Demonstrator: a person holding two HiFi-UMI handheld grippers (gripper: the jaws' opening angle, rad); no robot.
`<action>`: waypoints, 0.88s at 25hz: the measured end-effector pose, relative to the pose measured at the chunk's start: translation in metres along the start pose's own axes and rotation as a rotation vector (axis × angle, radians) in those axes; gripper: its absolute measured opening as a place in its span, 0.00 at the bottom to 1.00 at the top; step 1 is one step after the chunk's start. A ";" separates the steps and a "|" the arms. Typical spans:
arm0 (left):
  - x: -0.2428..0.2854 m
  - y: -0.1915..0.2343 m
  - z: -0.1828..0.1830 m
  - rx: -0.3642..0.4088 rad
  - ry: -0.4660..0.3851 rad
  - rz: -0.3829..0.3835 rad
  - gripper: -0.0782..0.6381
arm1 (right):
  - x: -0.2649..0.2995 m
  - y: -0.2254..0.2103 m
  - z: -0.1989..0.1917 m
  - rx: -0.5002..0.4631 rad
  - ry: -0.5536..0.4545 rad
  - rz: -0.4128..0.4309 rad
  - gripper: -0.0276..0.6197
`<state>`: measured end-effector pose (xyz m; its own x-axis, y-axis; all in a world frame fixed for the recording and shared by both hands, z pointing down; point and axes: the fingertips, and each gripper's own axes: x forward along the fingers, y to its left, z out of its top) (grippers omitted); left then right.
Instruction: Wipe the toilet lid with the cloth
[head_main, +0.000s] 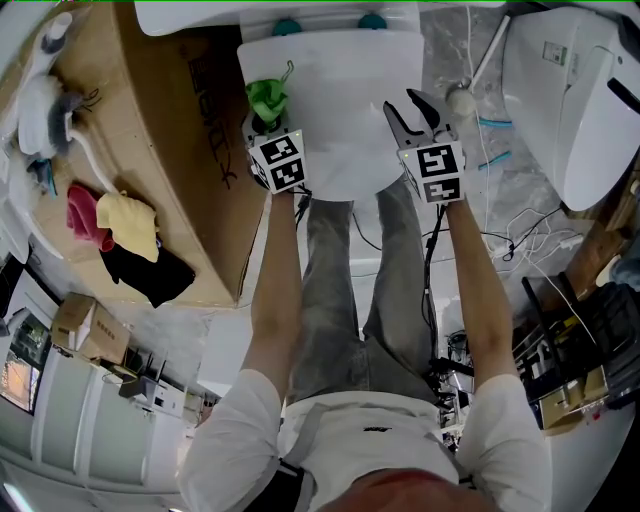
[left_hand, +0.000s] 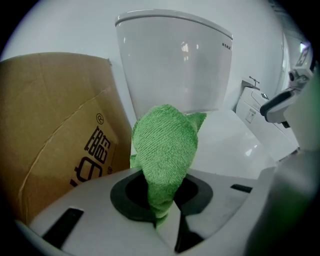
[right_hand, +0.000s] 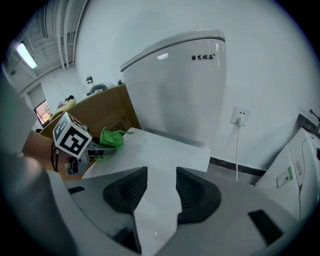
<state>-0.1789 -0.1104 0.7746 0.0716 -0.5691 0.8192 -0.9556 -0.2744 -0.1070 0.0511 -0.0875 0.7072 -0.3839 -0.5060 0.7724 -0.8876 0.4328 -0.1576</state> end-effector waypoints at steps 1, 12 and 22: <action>-0.001 -0.005 -0.001 -0.002 -0.001 -0.003 0.23 | -0.002 -0.001 -0.001 0.001 -0.001 0.002 0.34; -0.011 -0.066 -0.002 0.006 -0.011 -0.070 0.23 | -0.023 -0.019 -0.025 0.017 -0.002 -0.006 0.34; -0.018 -0.130 0.000 0.046 -0.016 -0.152 0.22 | -0.045 -0.038 -0.055 0.054 0.001 -0.029 0.34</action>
<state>-0.0559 -0.0644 0.7740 0.2192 -0.5306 0.8188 -0.9193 -0.3936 -0.0089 0.1156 -0.0405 0.7121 -0.3574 -0.5174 0.7776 -0.9110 0.3767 -0.1680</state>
